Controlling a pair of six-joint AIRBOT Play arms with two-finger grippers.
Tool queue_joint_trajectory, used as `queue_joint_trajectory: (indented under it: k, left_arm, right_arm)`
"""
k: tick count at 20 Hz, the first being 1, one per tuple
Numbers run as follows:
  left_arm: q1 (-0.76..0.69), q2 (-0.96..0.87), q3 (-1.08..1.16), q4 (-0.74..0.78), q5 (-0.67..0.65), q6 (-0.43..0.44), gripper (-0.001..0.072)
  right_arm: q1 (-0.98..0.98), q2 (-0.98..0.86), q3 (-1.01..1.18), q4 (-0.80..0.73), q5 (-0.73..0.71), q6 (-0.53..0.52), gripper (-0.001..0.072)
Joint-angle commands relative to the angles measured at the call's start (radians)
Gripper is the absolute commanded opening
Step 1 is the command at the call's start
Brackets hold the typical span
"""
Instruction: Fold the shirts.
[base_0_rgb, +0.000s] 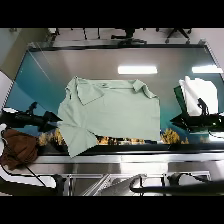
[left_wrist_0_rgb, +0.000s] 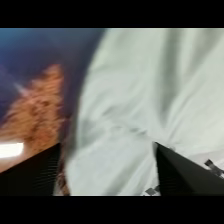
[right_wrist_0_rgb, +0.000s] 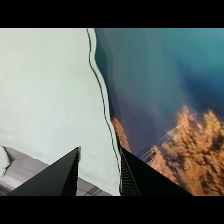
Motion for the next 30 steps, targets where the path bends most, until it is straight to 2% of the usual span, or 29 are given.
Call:
queue_joint_trajectory:
  k: [1, 2, 3, 4, 5, 9, 12, 13, 16, 17, 20, 24, 26, 28, 30]
  left_arm:
    - [-0.054, -0.048, -0.025, -0.086, 0.080, 0.084, 0.0430]
    - [-0.068, -0.049, -0.015, -0.092, 0.085, 0.090, 0.0304]
    - [-0.078, -0.049, 0.003, -0.092, 0.086, 0.090, 0.0149]
    - [-0.085, -0.049, 0.024, -0.092, 0.081, 0.090, 0.0052]
    - [-0.086, -0.049, 0.046, -0.093, 0.070, 0.090, 0.0016]
    - [-0.086, -0.048, 0.084, -0.094, 0.049, 0.081, 0.0016]
    - [-0.087, -0.049, 0.083, -0.097, 0.048, 0.081, 0.0016]
    - [-0.087, -0.049, 0.083, -0.101, 0.041, 0.081, 0.0016]
    - [-0.086, -0.028, 0.084, -0.106, -0.004, 0.082, 0.0016]
    - [-0.086, 0.001, 0.084, -0.127, -0.016, 0.090, 0.0015]
    - [-0.084, 0.155, 0.123, -0.270, -0.088, 0.145, 0.0015]
    - [-0.080, 0.452, 0.389, -0.542, -0.138, 0.149, 0.0015]
    - [-0.072, 0.587, 0.554, -0.651, -0.064, 0.139, 0.0015]
    - [-0.040, 0.703, 0.716, -0.660, 0.062, 0.110, 0.0015]
    - [0.035, 0.791, 0.859, -0.633, 0.129, 0.107, 0.0015]
  right_arm:
    - [0.000, 0.003, -0.014, -0.005, 0.032, 0.000, 0.0307]
    - [0.000, 0.003, -0.024, -0.005, 0.037, 0.000, 0.0312]
    - [0.000, 0.003, -0.039, -0.004, 0.037, 0.001, 0.0415]
    - [0.000, 0.003, -0.064, -0.004, 0.035, 0.001, 0.0468]
    - [0.001, 0.001, -0.091, -0.005, 0.031, 0.000, 0.0468]
    - [0.025, -0.026, -0.193, -0.004, -0.030, -0.015, 0.0467]
    - [0.146, -0.078, -0.225, 0.007, -0.124, -0.014, 0.0462]
    - [0.197, -0.101, -0.225, 0.034, -0.147, -0.015, 0.0430]
    - [0.317, -0.126, -0.187, 0.172, -0.137, -0.089, 0.0052]
    - [0.332, -0.108, -0.145, 0.185, -0.110, -0.098, 0.0016]
    - [0.316, 0.031, 0.095, 0.189, -0.019, -0.072, 0.0015]
    - [0.230, 0.225, 0.591, 0.258, 0.013, -0.008, 0.0015]
    - [0.189, 0.280, 0.846, 0.256, -0.011, 0.021, 0.0015]
    - [0.152, 0.307, 1.057, 0.256, -0.041, 0.049, 0.0015]
    - [0.136, 0.314, 1.226, 0.251, -0.047, 0.050, 0.0015]
